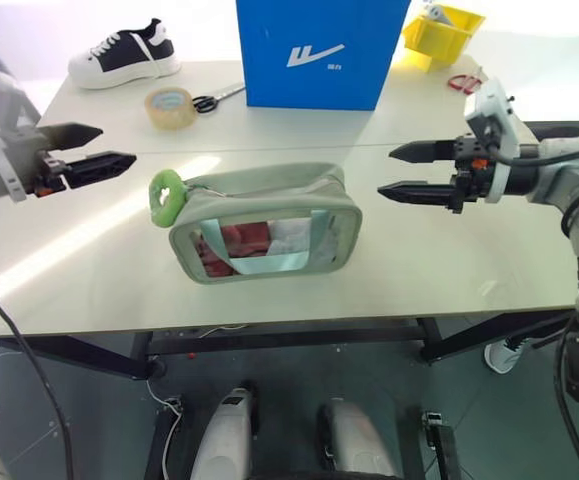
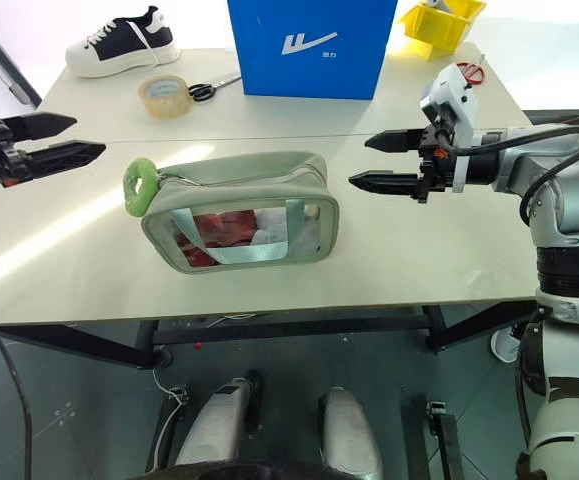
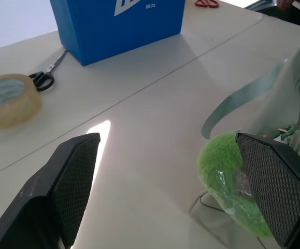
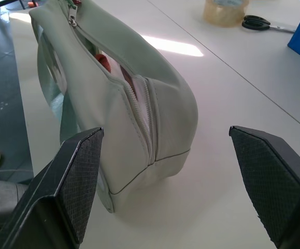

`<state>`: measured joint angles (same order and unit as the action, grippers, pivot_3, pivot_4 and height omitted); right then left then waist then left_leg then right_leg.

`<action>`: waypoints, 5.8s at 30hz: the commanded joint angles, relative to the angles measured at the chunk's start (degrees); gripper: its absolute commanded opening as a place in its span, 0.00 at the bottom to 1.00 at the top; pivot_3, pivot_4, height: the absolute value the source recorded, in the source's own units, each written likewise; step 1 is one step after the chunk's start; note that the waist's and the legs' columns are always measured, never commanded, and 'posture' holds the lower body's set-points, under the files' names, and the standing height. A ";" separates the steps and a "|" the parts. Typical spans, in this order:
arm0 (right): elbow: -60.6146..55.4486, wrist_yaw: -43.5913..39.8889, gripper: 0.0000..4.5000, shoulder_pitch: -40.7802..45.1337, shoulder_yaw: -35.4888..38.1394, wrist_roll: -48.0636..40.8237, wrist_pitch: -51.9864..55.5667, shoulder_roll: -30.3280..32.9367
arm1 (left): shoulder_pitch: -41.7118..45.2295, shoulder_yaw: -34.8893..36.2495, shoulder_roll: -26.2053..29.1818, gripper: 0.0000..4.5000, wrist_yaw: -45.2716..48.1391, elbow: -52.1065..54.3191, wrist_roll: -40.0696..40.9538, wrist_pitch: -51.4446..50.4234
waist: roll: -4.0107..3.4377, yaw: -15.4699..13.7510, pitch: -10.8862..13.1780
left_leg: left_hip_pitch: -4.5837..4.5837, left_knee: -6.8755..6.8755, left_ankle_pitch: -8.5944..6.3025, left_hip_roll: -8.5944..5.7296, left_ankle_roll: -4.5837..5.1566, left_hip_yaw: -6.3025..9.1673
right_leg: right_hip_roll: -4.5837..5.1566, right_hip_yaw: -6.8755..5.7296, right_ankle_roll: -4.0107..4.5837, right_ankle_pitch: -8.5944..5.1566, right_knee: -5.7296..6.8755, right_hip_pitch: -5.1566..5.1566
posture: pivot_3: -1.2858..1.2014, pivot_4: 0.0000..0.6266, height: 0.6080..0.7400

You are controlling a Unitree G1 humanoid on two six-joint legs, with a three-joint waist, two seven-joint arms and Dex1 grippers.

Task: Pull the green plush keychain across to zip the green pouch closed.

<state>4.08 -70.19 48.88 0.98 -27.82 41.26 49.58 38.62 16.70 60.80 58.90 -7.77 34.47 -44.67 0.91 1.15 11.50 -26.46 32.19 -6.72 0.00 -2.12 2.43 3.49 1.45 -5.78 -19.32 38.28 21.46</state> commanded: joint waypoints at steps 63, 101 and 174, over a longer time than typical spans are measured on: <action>-14.02 7.30 0.00 -7.62 -4.96 -1.31 -1.41 -7.13 | 6.59 2.81 -15.27 0.01 -13.47 9.47 13.47 -10.06 | 0.04 -0.35 -0.03 | 0.05 0.89 -0.02 0.04 0.02 0.13 | -0.03 0.00 0.01 0.00 0.72 -0.16 | 0.52 0.24 1.00; -13.02 7.41 0.00 -6.28 -5.70 0.45 -2.22 -8.31 | -11.59 -4.57 -8.57 0.28 -5.68 18.62 4.65 -2.51 | 0.11 -0.28 -0.07 | 0.06 0.84 -0.03 0.36 0.00 -0.06 | 0.07 0.12 0.28 -0.09 0.71 -0.08 | 0.52 0.24 1.00; 43.31 18.97 0.99 35.14 2.51 3.81 24.83 -39.52 | -12.08 -7.43 -8.71 0.00 -4.43 16.74 -3.64 5.00 | 0.10 1.35 -0.06 | 0.02 0.67 -0.05 0.61 -0.02 -0.51 | -0.20 0.17 0.17 0.08 0.83 0.21 | 0.52 0.24 1.00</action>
<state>47.93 -51.03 81.57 2.54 -22.34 64.54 10.59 25.70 9.74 52.16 54.60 8.49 31.59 -40.51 1.01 2.50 11.44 -26.43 32.86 -6.77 0.62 -2.13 1.92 3.29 1.62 -5.61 -19.24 39.11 21.68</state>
